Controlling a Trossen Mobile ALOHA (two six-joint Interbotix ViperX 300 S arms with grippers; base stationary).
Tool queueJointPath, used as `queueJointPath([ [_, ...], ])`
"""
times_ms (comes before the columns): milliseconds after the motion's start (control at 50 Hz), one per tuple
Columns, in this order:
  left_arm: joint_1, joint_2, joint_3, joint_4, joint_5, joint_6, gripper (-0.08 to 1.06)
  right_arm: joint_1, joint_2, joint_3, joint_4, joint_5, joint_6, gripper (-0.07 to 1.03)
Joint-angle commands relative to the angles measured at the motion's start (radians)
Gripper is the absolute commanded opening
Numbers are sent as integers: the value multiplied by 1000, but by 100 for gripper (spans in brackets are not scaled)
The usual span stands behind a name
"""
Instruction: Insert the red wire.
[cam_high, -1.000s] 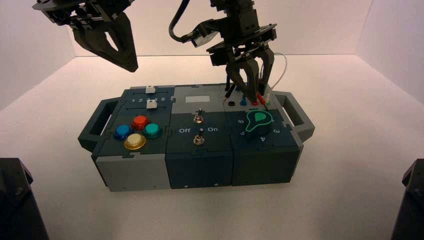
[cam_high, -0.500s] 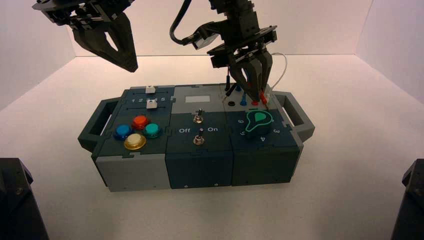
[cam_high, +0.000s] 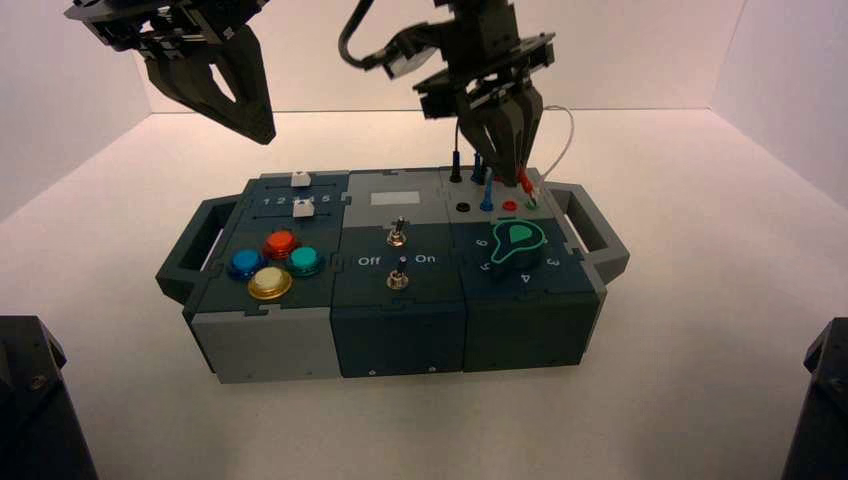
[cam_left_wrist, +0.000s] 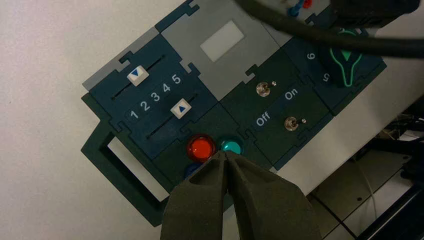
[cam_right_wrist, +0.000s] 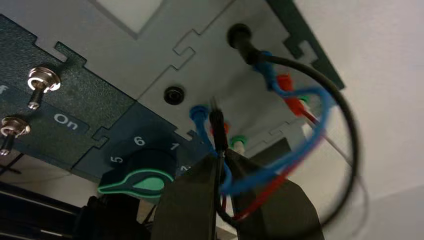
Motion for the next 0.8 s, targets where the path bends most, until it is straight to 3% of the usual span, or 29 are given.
queueJointPath([
  [20, -3, -8, -32, 2, -5, 6, -3, 0, -66, -9, -9, -15, 11, -2],
  [260, -3, -8, -32, 2, -6, 6, -3, 0, -106, 26, -9, -61, 34, -2],
  [320, -3, -8, -32, 2, -8, 3, -3, 0, -123, 44, -9, -78, 46, -2],
  [420, -3, -5, -44, -2, 0, 0, -3, 0, -201, 138, 6, -173, 89, -2],
  [500, -3, 0, -61, -2, 6, -2, -3, -2, -235, 169, 21, -210, 101, -2],
  [800, -3, 25, -120, -6, 21, -2, -3, -2, -295, 232, 54, -270, 110, -2],
])
